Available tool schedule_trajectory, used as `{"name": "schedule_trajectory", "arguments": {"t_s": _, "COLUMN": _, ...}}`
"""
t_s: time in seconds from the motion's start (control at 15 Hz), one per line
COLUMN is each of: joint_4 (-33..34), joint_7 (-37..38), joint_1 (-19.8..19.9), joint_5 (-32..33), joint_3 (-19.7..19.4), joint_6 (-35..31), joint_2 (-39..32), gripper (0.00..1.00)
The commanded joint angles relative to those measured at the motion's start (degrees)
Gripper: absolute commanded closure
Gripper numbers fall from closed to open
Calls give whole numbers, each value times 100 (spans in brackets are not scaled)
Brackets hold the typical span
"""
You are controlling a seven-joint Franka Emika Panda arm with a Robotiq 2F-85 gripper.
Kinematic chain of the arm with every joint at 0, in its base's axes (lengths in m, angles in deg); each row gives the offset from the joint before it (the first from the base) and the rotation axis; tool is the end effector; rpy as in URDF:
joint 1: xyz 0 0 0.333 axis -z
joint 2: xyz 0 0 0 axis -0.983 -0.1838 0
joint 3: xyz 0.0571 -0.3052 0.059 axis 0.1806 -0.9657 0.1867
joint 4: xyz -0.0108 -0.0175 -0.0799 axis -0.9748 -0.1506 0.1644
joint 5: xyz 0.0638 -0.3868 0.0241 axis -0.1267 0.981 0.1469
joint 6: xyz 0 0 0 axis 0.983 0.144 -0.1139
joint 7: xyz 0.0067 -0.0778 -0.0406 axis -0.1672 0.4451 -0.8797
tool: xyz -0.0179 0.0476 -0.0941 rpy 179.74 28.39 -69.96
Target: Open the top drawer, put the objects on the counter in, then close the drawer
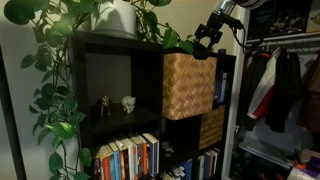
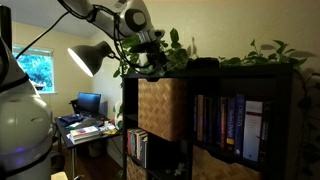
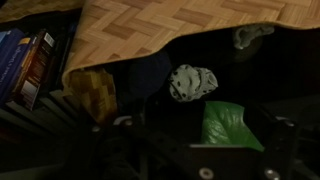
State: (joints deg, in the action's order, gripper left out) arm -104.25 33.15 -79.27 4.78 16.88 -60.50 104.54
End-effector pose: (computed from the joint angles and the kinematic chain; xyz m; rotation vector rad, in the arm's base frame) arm 0.4597 0.0674 0.6356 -2.9509 0.3009 -0.8759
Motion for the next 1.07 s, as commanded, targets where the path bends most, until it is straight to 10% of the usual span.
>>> {"name": "schedule_trajectory", "arguments": {"t_s": 0.0, "joint_4": 12, "joint_7": -10, "joint_1": 22, "joint_5": -13, "joint_3": 14, "joint_6": 11, "joint_2": -3, "gripper": 0}}
{"name": "schedule_trajectory", "arguments": {"t_s": 1.0, "joint_4": 594, "joint_7": -2083, "joint_1": 119, "joint_5": 75, "joint_3": -863, "joint_6": -325, "joint_2": -241, "gripper": 0}}
